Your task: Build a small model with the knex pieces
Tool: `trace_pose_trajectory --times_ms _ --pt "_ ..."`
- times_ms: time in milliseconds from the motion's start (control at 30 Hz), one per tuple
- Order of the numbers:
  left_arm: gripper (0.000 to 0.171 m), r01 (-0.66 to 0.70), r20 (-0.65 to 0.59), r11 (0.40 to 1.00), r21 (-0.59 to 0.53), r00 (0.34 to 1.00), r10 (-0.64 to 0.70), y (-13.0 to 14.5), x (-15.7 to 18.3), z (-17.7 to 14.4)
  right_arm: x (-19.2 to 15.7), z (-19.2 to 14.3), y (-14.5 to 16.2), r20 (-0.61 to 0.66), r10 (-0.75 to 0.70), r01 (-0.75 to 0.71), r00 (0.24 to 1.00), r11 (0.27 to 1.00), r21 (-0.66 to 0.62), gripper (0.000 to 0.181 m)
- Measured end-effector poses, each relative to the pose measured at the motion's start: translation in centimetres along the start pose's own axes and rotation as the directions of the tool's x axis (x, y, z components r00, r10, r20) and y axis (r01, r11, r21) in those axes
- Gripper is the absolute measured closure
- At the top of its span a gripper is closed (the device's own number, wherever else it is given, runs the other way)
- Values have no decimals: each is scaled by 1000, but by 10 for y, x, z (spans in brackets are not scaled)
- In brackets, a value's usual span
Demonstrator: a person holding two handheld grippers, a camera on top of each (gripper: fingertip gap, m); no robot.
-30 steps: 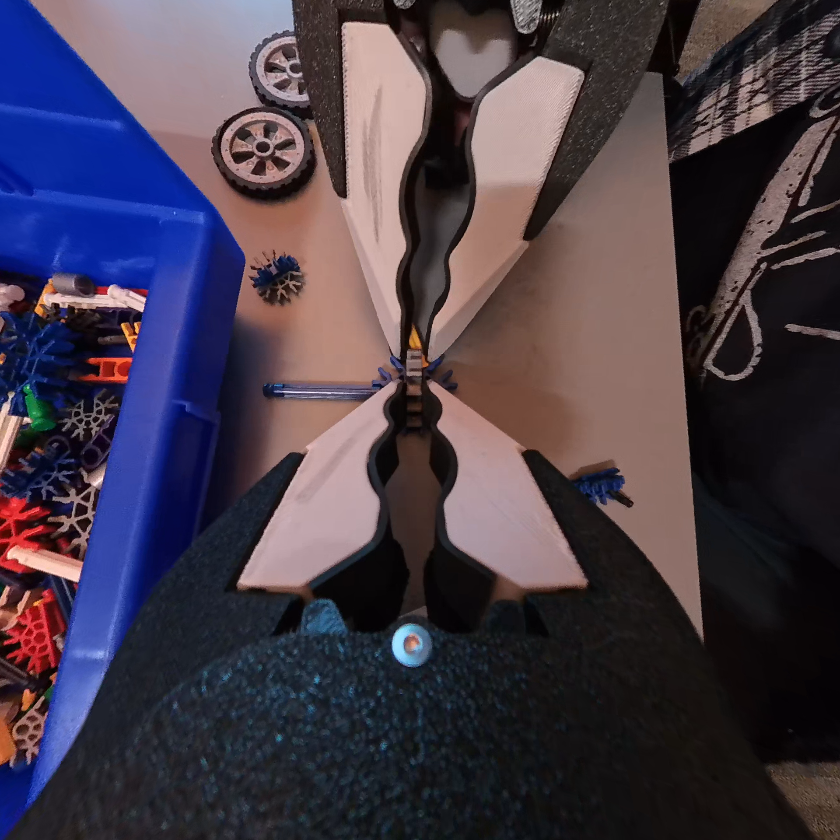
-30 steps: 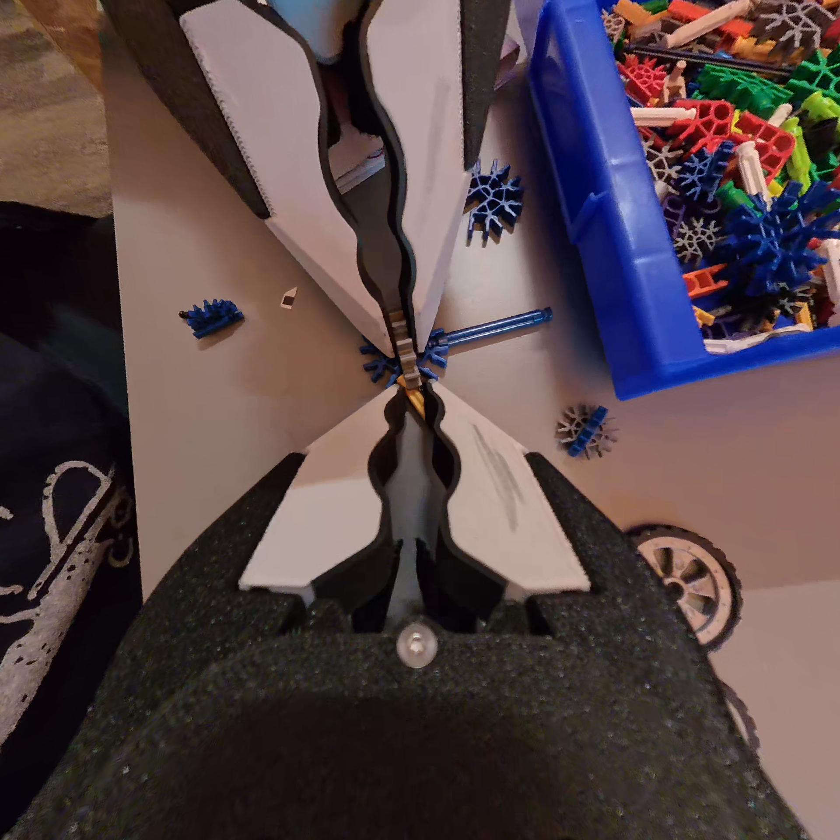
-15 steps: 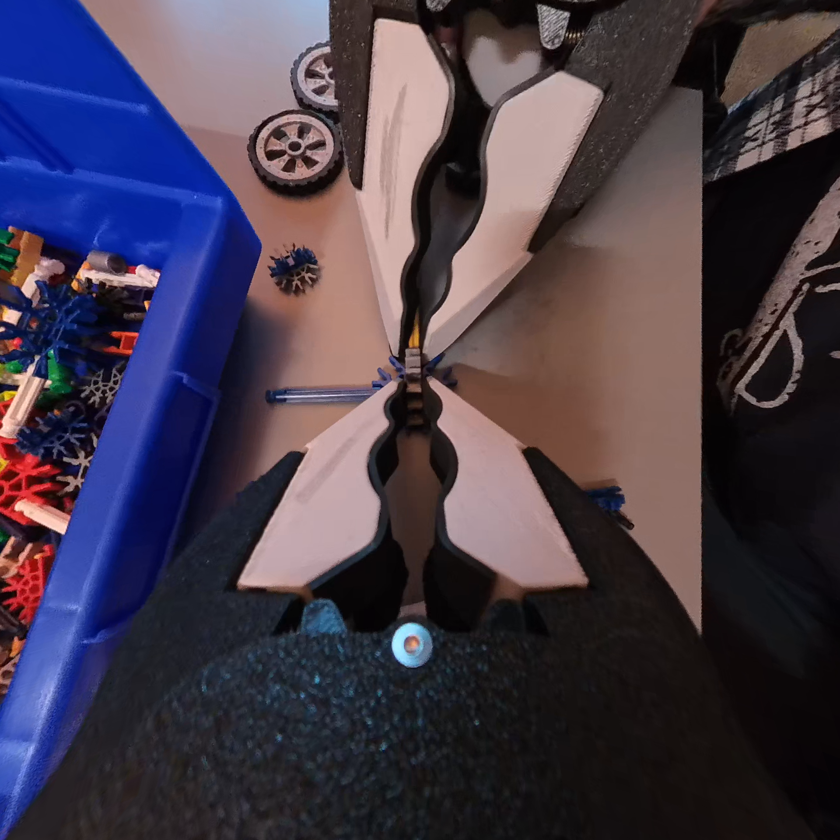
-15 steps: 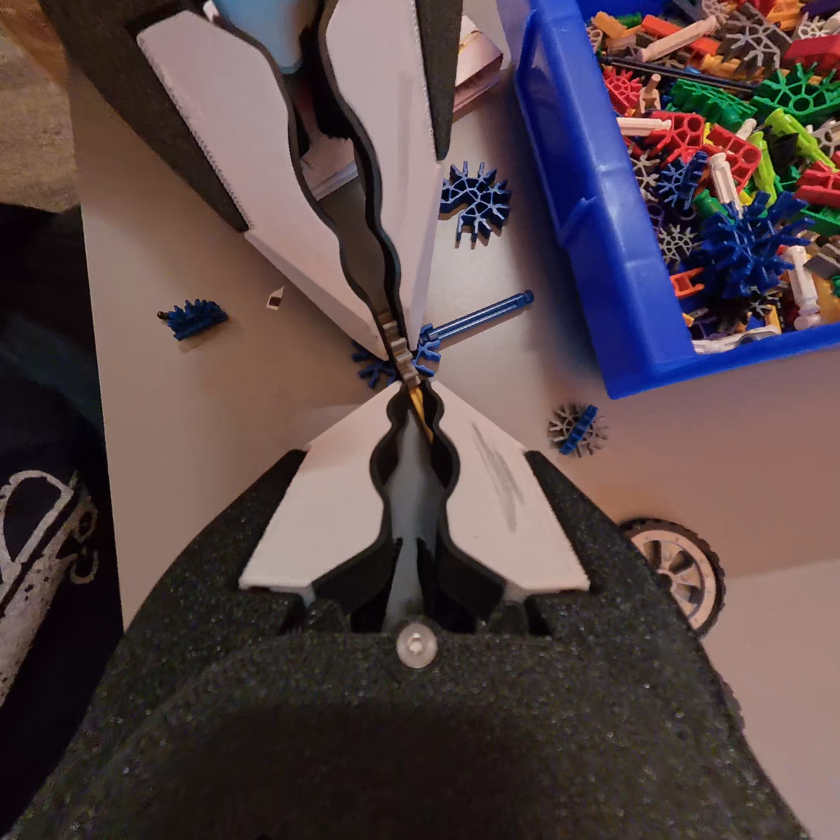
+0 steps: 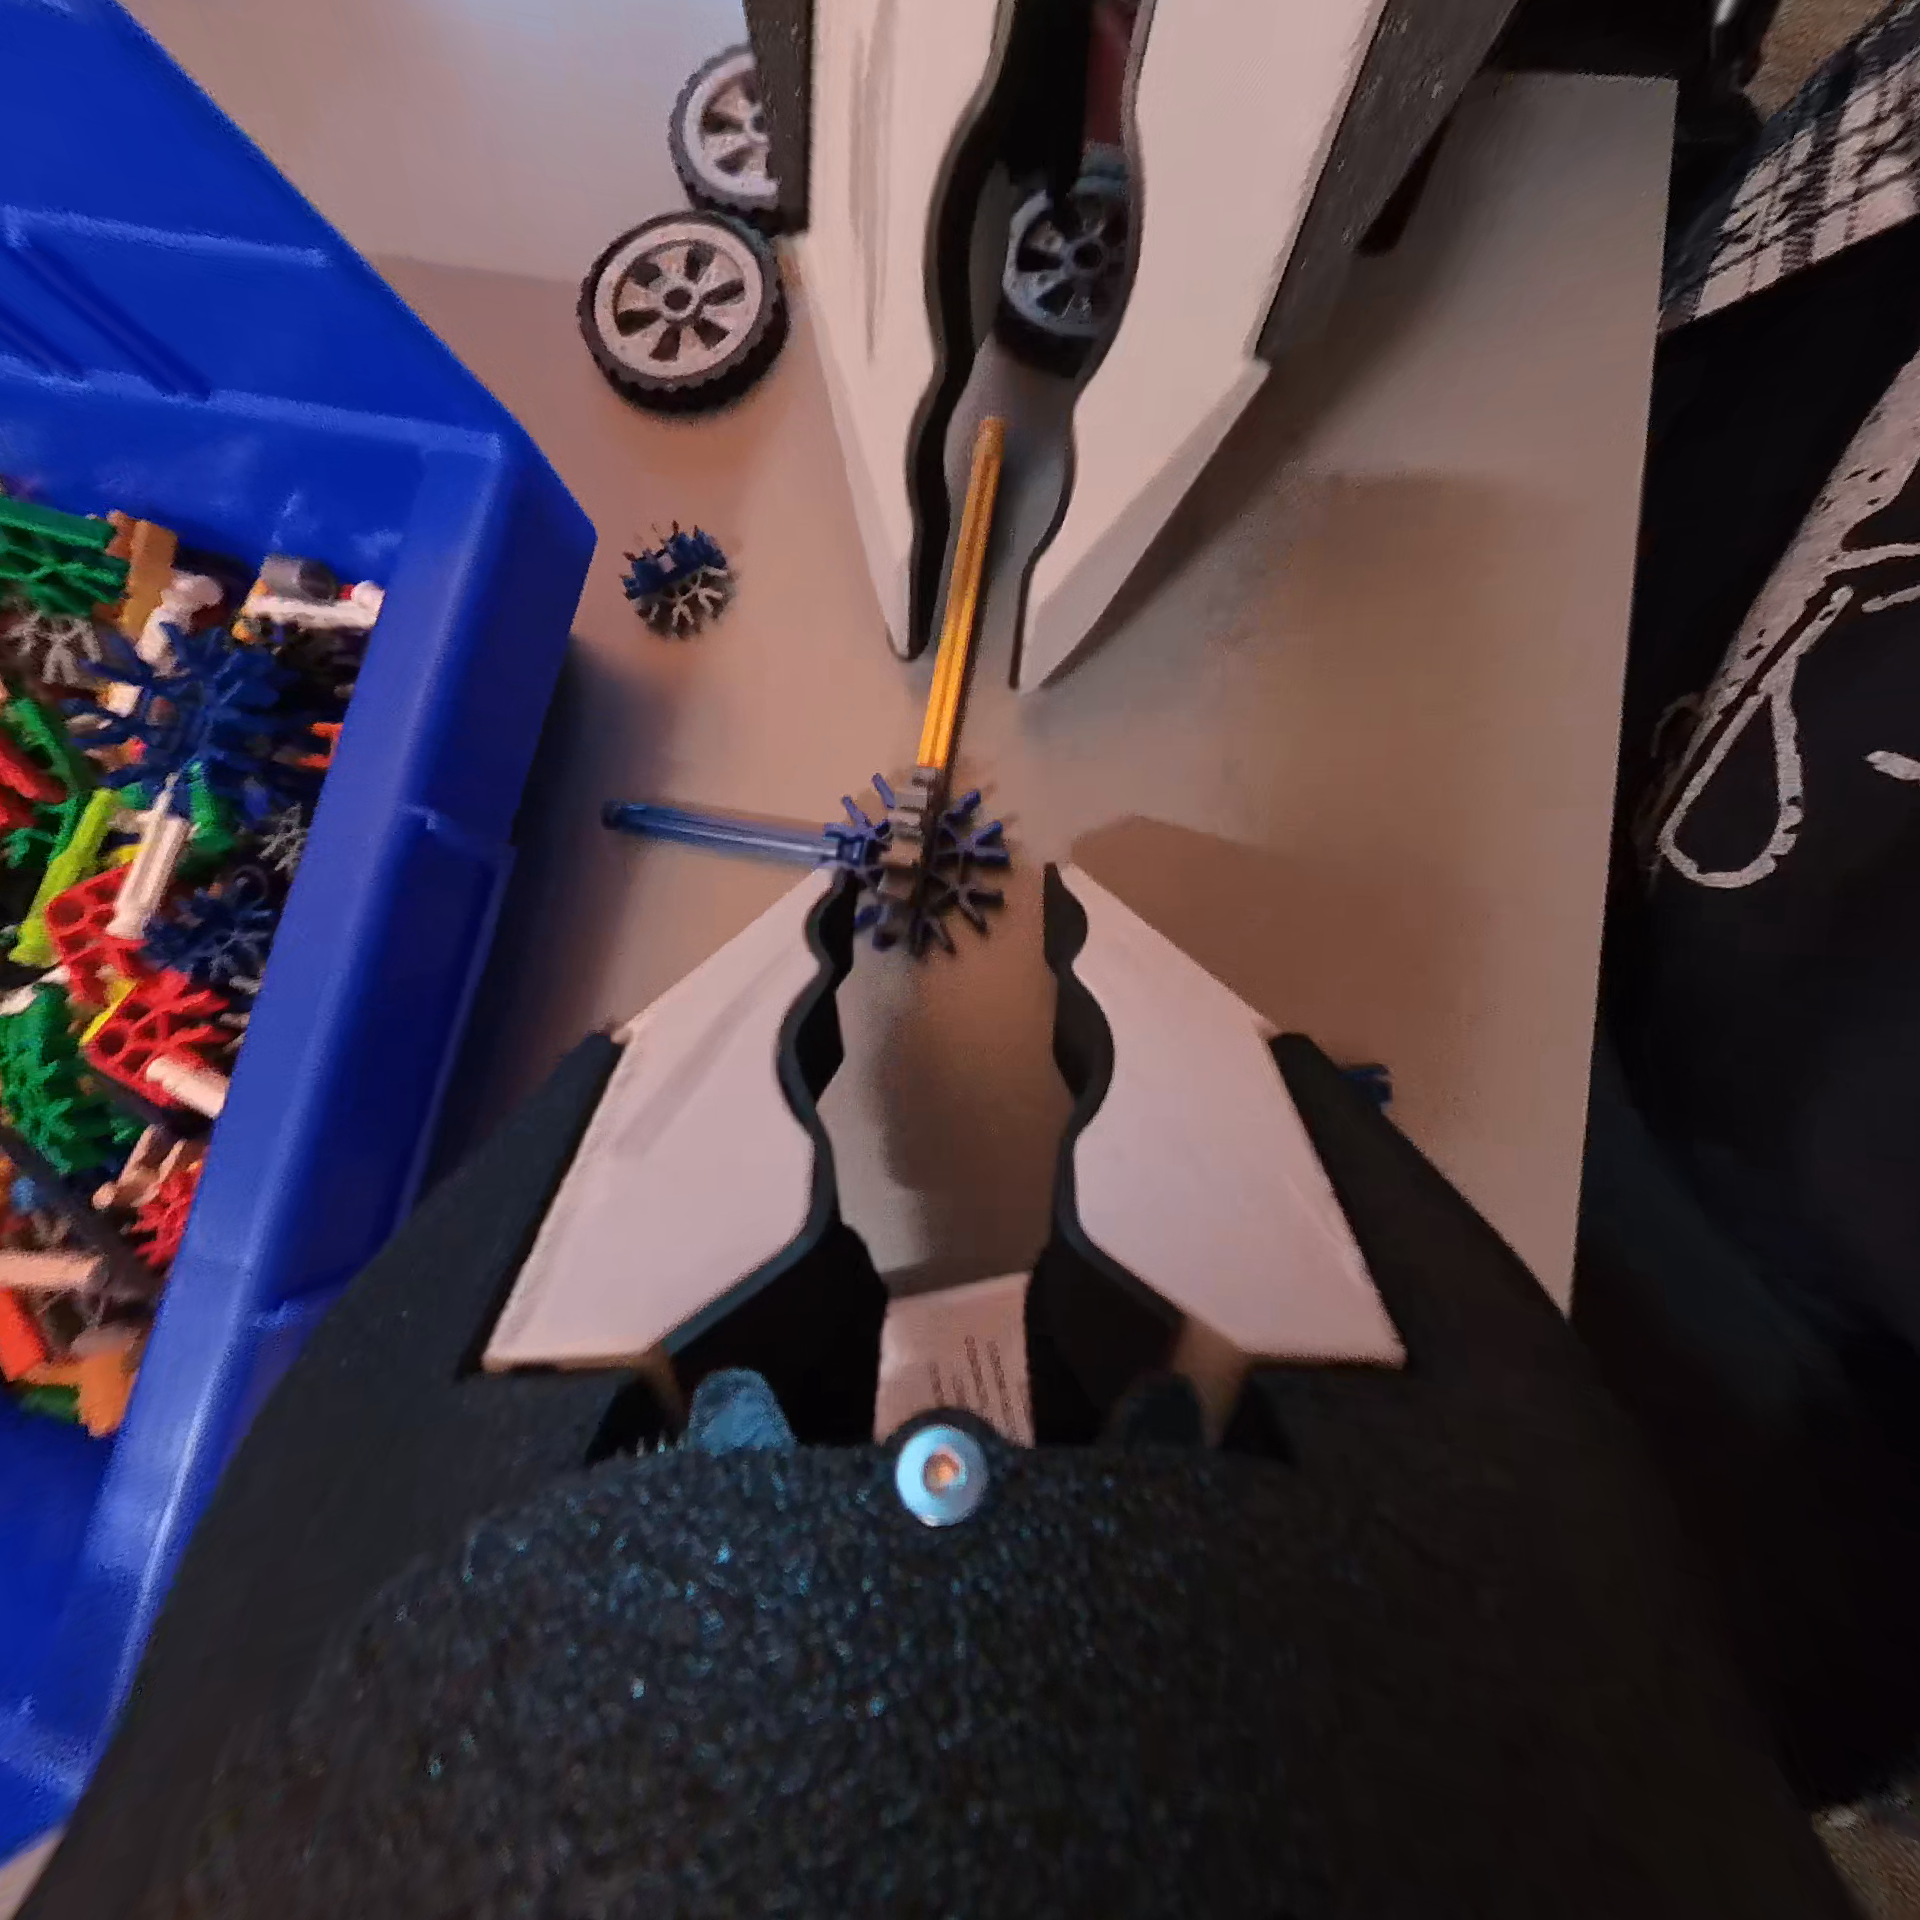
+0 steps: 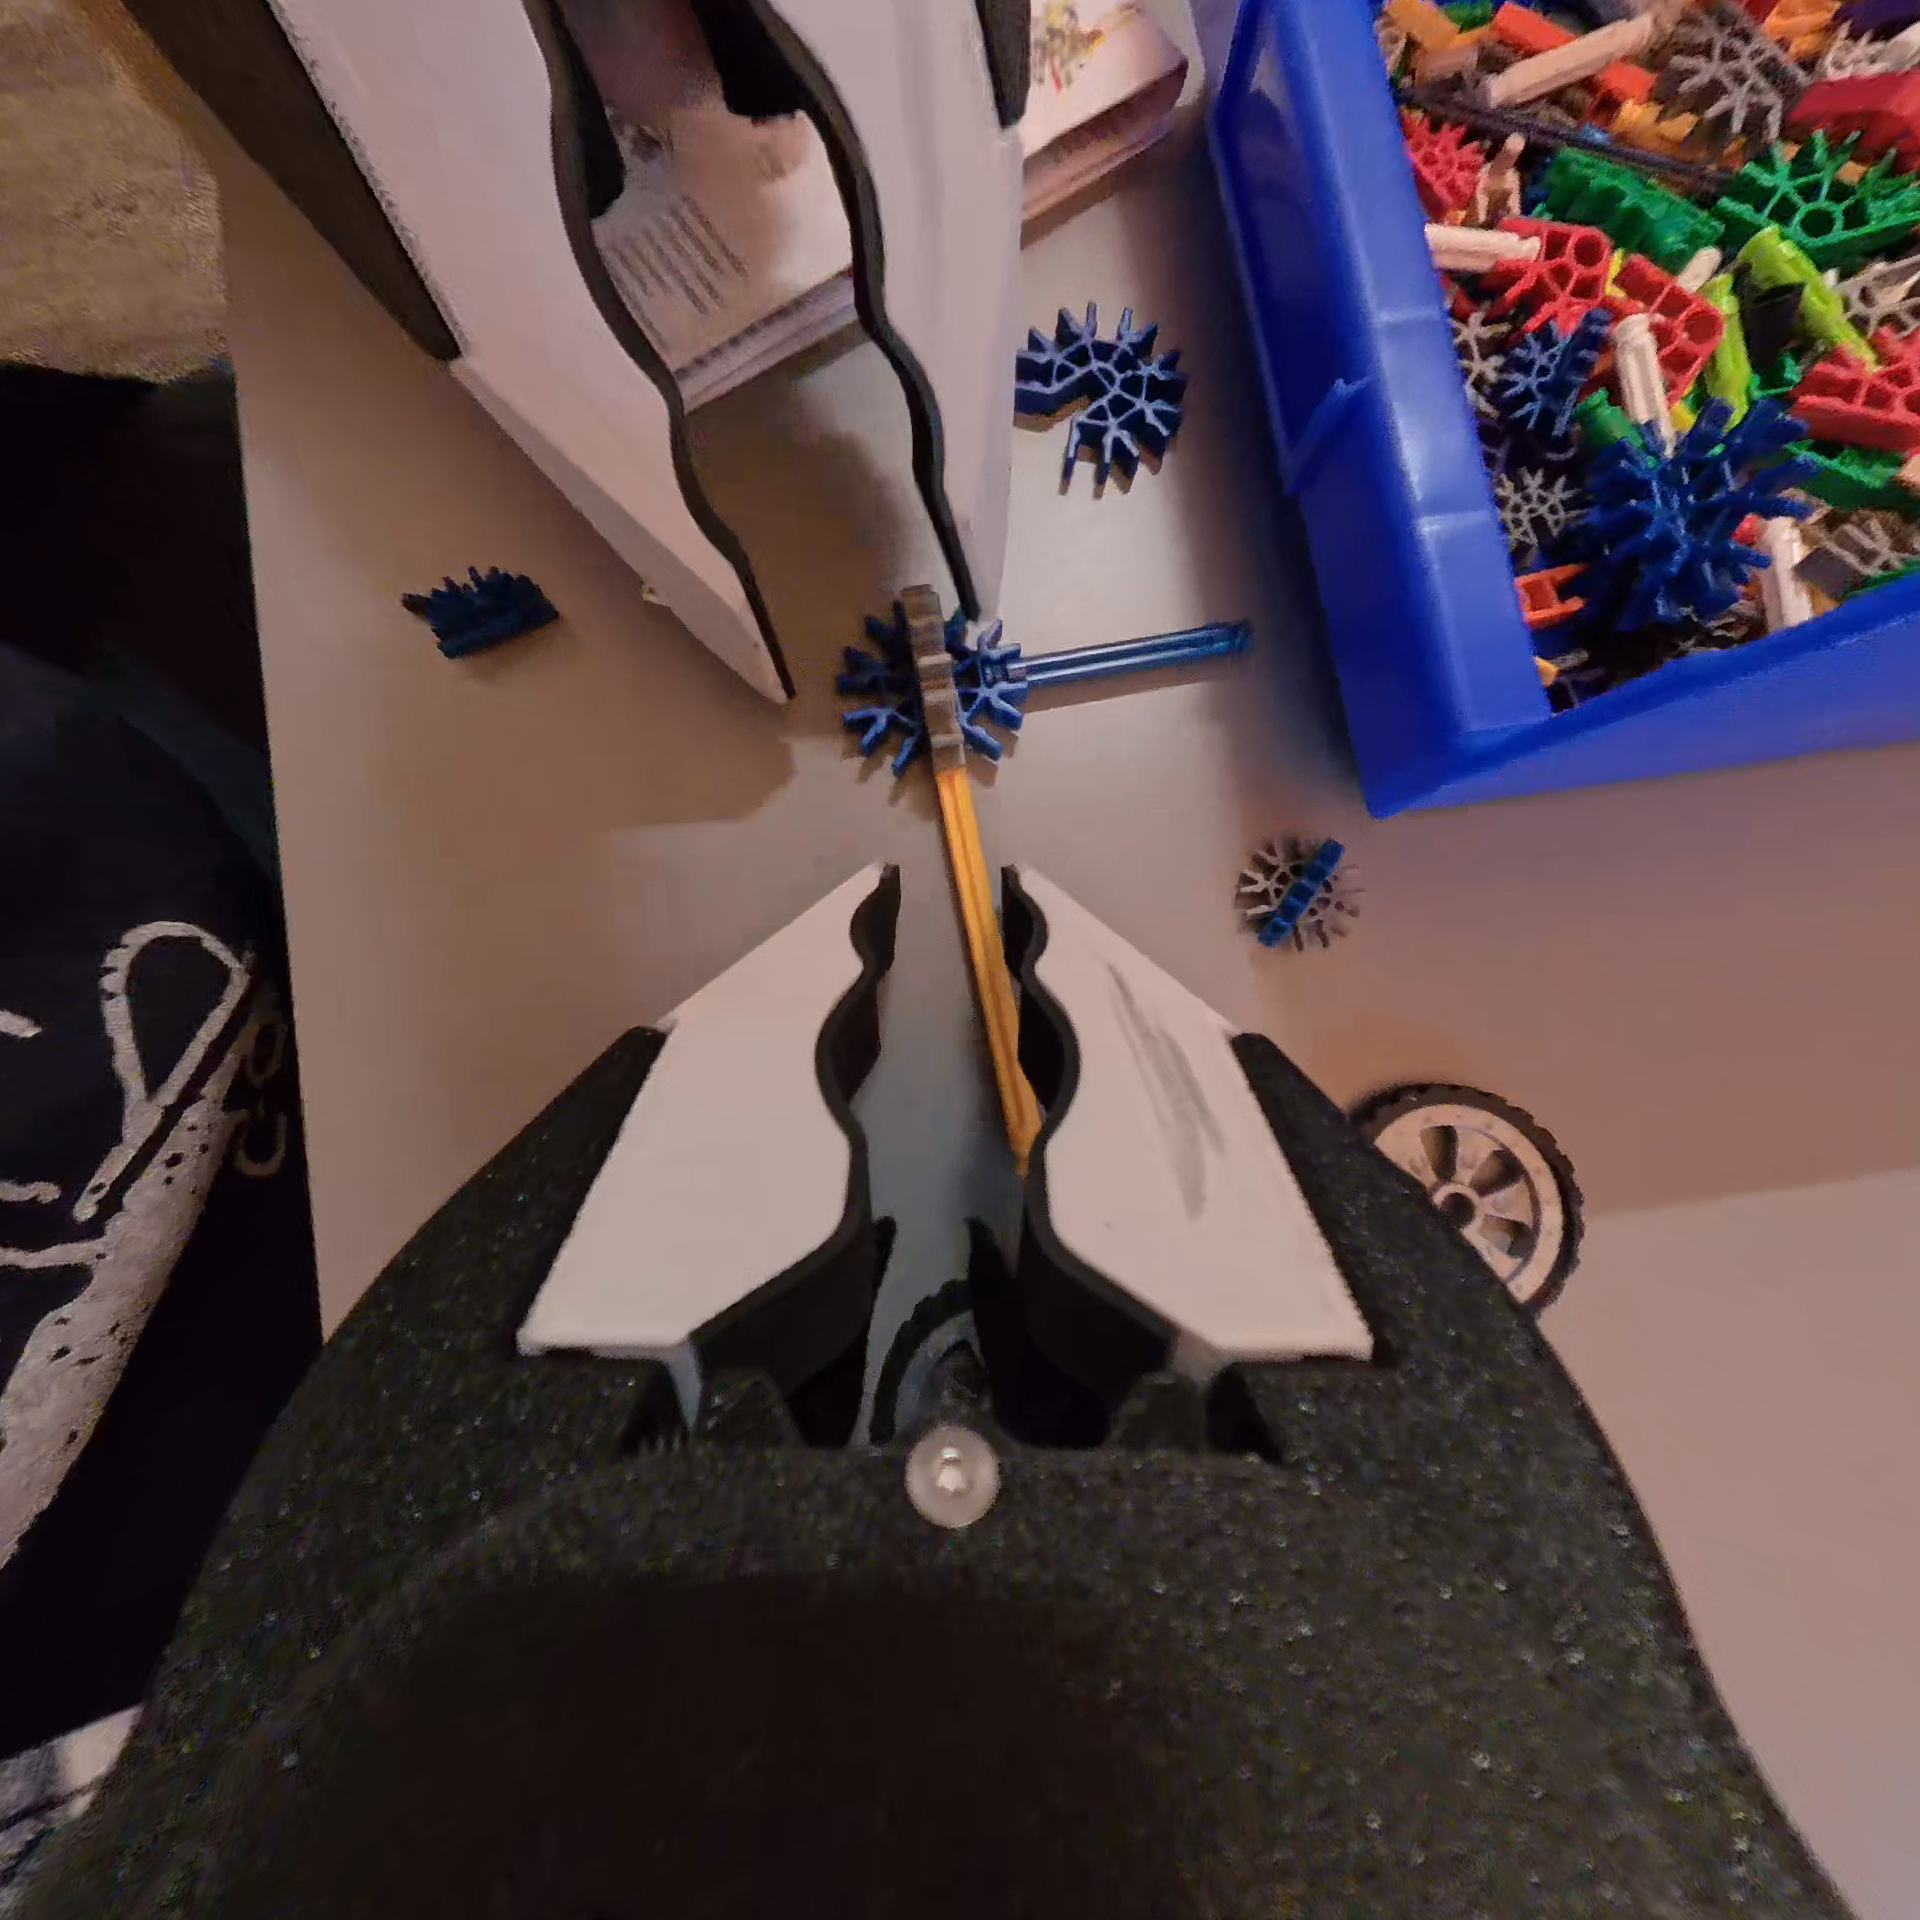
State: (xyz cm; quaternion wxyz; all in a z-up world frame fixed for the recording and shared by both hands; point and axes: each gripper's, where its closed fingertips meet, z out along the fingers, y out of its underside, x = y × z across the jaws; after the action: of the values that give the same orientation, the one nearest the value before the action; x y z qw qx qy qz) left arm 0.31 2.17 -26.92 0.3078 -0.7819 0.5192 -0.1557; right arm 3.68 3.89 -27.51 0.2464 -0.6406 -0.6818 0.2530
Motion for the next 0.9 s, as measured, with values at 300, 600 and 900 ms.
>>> trace_pose_trajectory --times_ms 300,600,900 --pt "132 67 178 997 28 981 -71 24 -15 -69 4 2 7 -34 -38 37 999 999 -23 169" --pt "130 208 333 978 37 920 -208 86 -28 -133 3 0 10 -11 -110 109 994 993 -48 176" --pt "130 287 335 958 -32 906 -260 134 -17 -128 -5 -9 18 49 -120 125 992 987 -99 169"
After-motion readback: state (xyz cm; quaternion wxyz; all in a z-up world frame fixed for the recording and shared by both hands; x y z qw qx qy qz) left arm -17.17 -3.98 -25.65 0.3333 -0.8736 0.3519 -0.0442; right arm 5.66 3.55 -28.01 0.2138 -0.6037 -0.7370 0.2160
